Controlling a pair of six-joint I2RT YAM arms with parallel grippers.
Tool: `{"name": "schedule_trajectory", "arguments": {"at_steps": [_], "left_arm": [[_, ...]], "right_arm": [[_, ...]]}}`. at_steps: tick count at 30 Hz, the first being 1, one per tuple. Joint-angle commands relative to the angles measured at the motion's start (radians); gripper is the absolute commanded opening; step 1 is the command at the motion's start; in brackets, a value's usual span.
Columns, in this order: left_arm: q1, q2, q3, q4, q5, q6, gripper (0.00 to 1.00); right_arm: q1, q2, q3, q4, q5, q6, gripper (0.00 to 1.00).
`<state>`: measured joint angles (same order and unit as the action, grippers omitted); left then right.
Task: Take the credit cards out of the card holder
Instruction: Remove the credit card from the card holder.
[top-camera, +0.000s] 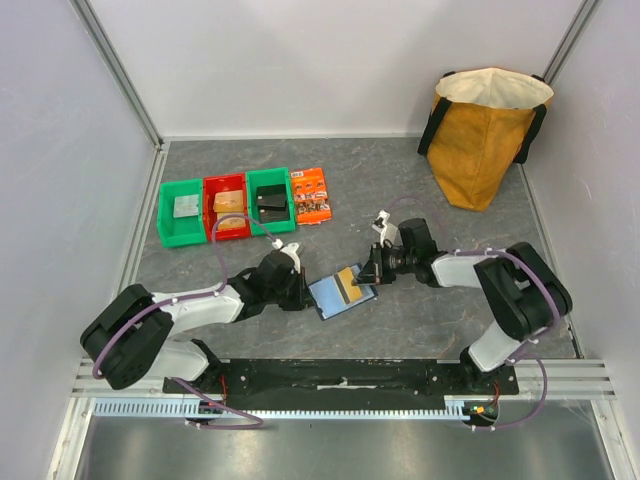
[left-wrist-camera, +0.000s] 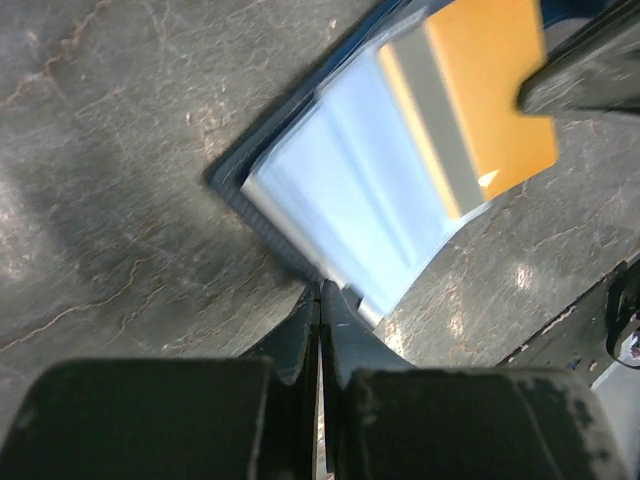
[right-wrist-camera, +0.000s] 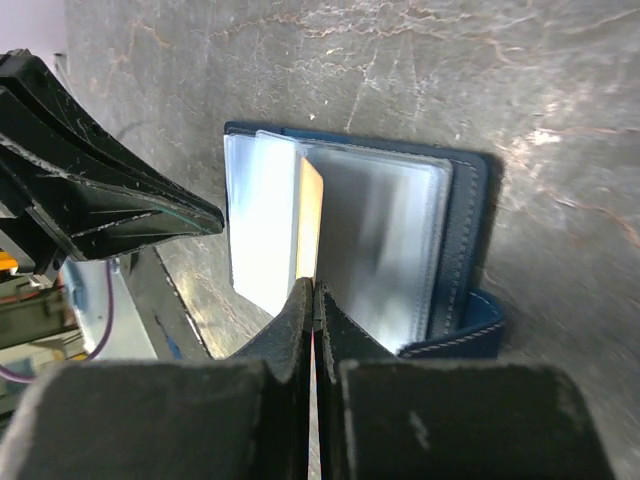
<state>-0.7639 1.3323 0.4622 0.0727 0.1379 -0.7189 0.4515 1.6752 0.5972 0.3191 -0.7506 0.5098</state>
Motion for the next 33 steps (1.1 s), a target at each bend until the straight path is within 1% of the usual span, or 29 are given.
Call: {"name": "schedule_trajectory", "arguments": {"at_steps": [1, 3, 7, 11, 12, 15, 17, 20, 23, 24, 27, 29, 33], "left_arm": [[0.003, -0.045, -0.011, -0.033, -0.011, 0.007, 0.03], [0.008, -0.099, -0.011, -0.048, -0.020, -0.001, 0.08], [0.043, -0.206, 0.023, -0.103, 0.011, -0.008, 0.21], [0.075, -0.275, 0.082, -0.146, 0.052, -0.013, 0.34], [0.081, -0.289, 0.099, -0.151, 0.064, -0.014, 0.38], [0.087, -0.311, 0.130, -0.151, 0.091, -0.024, 0.44], [0.089, -0.305, 0.153, -0.149, 0.112, -0.030, 0.44], [0.089, -0.305, 0.174, -0.154, 0.121, -0.039, 0.46], [0.089, -0.305, 0.188, -0.169, 0.123, -0.054, 0.54], [0.089, -0.305, 0.194, -0.177, 0.123, -0.065, 0.58], [0.094, -0.298, 0.210, -0.185, 0.127, -0.105, 0.68], [0.109, -0.300, 0.219, -0.188, 0.131, -0.129, 0.72], [0.162, -0.309, 0.237, -0.175, 0.184, -0.168, 0.73]], "right_arm": [[-0.014, -0.133, 0.049, -0.194, 0.124, -0.140, 0.00], [-0.013, -0.201, 0.058, -0.247, 0.164, -0.163, 0.00], [-0.008, -0.342, 0.082, -0.359, 0.236, -0.214, 0.00], [0.012, -0.434, 0.114, -0.440, 0.330, -0.266, 0.00], [0.013, -0.446, 0.119, -0.449, 0.341, -0.267, 0.00], [0.015, -0.421, 0.142, -0.488, 0.315, -0.274, 0.00], [0.027, -0.398, 0.136, -0.477, 0.303, -0.266, 0.00], [0.056, -0.405, 0.115, -0.468, 0.347, -0.267, 0.00], [0.065, -0.434, 0.108, -0.469, 0.381, -0.277, 0.00], [0.073, -0.459, 0.105, -0.469, 0.399, -0.287, 0.00], [0.128, -0.514, 0.102, -0.465, 0.509, -0.332, 0.00], [0.186, -0.555, 0.090, -0.436, 0.595, -0.367, 0.00], [0.317, -0.634, 0.047, -0.359, 0.793, -0.442, 0.00]]}}
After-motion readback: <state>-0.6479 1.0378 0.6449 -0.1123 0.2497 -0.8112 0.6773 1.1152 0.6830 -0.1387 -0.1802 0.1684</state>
